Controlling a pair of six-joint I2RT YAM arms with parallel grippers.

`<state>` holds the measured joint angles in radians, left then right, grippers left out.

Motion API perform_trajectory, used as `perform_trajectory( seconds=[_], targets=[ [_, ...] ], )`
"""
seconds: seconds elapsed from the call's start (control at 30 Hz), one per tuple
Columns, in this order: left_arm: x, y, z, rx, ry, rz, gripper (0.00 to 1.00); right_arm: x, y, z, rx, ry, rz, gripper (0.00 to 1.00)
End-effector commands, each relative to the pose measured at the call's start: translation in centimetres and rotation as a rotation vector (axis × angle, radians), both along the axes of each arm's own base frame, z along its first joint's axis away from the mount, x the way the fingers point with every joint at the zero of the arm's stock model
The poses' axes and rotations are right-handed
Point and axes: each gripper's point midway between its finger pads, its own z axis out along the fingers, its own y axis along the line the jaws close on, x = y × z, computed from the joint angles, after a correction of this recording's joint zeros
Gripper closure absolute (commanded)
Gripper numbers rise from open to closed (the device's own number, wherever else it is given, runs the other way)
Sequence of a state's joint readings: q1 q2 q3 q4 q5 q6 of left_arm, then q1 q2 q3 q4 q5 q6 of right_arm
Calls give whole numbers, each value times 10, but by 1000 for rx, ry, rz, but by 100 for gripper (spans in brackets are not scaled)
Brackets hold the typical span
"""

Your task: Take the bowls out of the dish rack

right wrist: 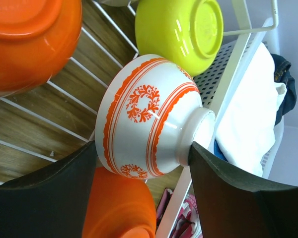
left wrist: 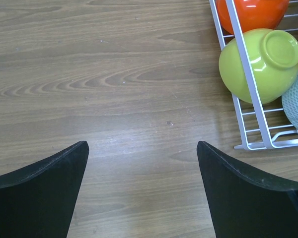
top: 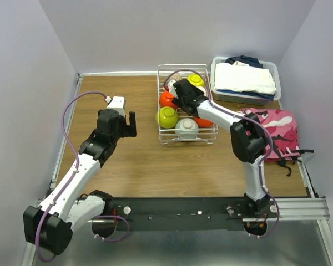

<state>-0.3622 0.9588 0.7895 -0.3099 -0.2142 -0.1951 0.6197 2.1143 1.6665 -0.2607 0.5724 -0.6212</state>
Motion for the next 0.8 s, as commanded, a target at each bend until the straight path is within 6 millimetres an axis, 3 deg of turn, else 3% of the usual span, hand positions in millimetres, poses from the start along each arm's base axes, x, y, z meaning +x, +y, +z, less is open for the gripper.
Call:
perform_trajectory(
  seconds=[0.0, 0.47, 0.77],
  targets=[
    [-2, -5, -1, -9, 7, -21, 1, 1, 5, 37, 115, -67, -4, 62],
    [-3, -11, 2, -31, 2, -51, 1, -7, 42, 60, 422, -57, 41, 66],
    [-5, -21, 4, -70, -6, -99, 1, -17, 46, 80, 618, -70, -21, 67]
  ],
)
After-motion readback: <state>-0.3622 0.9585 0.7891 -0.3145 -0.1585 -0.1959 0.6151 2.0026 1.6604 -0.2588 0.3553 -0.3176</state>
